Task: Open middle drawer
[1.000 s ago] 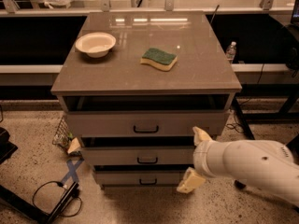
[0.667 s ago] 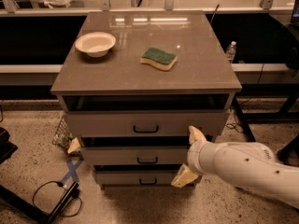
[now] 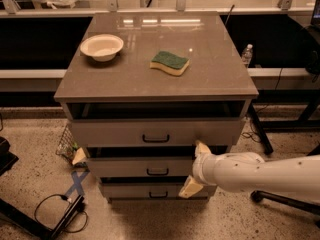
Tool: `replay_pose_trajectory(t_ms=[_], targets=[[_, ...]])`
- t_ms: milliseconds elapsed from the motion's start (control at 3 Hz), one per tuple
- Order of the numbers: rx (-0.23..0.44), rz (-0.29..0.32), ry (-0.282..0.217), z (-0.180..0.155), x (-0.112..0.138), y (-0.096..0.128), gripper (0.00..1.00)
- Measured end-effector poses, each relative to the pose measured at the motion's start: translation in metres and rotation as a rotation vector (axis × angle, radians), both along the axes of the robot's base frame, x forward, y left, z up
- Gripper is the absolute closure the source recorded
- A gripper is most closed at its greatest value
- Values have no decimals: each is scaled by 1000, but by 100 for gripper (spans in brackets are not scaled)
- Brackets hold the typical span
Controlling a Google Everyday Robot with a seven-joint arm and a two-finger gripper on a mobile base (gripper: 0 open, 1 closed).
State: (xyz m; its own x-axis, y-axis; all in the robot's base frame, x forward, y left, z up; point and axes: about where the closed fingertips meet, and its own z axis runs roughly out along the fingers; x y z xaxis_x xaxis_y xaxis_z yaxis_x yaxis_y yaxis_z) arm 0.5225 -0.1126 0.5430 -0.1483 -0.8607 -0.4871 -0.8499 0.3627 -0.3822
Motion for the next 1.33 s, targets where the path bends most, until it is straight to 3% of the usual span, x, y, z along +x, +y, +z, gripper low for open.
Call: replay_pose_trajectory(t_ms=[333, 667, 1333], targets=[[-29, -2, 52, -39, 3, 0, 0], [-26, 6, 50, -37, 3, 3, 0], [-91, 136, 113, -78, 6, 39, 0]])
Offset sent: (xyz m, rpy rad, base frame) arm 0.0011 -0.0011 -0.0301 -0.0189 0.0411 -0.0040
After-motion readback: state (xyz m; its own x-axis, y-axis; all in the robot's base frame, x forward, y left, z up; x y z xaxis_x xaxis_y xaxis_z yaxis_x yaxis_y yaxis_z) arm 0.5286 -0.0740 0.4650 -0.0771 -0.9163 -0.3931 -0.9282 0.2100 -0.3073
